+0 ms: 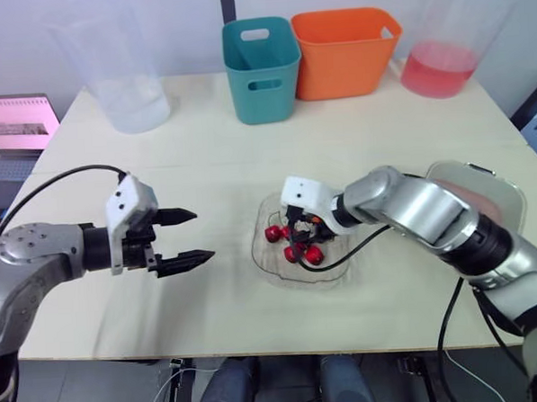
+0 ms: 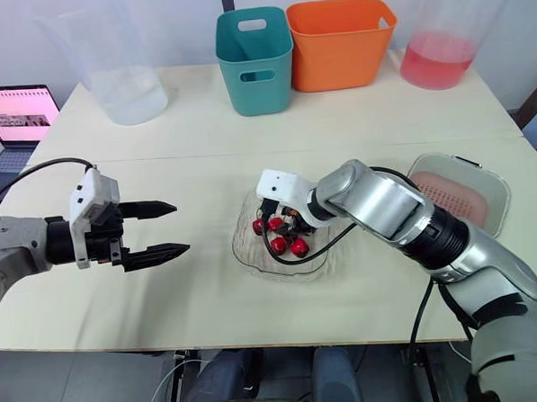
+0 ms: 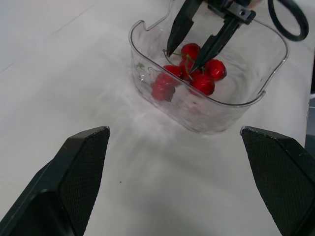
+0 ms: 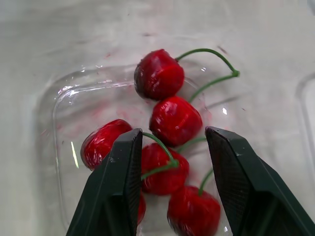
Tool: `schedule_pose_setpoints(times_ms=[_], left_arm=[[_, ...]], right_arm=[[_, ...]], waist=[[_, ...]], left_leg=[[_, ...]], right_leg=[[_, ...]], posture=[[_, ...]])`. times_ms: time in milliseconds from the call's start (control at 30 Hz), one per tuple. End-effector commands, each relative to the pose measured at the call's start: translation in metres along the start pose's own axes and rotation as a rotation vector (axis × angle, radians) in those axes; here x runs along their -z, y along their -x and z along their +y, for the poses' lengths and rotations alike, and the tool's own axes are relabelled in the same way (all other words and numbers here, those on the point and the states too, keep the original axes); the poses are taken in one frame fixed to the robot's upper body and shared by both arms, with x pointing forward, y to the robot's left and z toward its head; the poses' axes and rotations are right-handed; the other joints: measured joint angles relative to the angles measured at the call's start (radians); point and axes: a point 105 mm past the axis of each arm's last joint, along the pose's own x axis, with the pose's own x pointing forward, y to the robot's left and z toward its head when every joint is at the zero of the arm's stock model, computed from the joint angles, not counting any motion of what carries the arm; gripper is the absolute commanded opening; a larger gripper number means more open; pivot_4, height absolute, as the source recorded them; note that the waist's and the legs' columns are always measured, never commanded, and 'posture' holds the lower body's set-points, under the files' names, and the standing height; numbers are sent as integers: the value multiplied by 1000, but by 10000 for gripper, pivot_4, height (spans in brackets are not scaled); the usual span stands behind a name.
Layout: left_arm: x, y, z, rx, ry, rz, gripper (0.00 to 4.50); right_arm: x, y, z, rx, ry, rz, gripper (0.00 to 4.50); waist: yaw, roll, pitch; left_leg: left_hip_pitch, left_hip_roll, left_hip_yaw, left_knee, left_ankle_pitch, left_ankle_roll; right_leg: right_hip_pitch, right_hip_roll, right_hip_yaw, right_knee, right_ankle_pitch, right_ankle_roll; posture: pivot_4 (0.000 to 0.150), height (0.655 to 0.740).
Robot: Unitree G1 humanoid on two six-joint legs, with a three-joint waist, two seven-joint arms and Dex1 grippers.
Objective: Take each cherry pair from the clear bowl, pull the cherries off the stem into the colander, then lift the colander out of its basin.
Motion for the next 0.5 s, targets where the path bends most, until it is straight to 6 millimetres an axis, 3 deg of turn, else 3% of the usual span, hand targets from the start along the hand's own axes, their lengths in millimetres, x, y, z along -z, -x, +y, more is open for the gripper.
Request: schedule_pose_setpoints(times_ms=[33, 367, 500], left_arm=[[-8, -1, -2, -2, -45, -18, 45000], [-7, -5, -1, -17, -50, -36, 45000], [-8, -5, 0, -26, -55, -47, 45000]], right_arm=[[-15, 2, -4, 24, 48, -31, 21951], [-10, -11, -1, -11, 31, -2, 21951], [-7, -14, -2, -5, 35, 8, 9343]], waist=[[0, 0, 0], [-1, 0, 0], [-1, 0, 0]], left_leg=[[0, 0, 0, 0, 0, 0], [0, 0, 0, 0, 1, -2], [0, 0, 0, 0, 1, -3]], right_leg=[[0, 0, 0, 0, 0, 0], [0, 0, 0, 0, 0, 0], [0, 0, 0, 0, 0, 0]], posture=[[1500, 7400], [1500, 7400], [1500, 7400]])
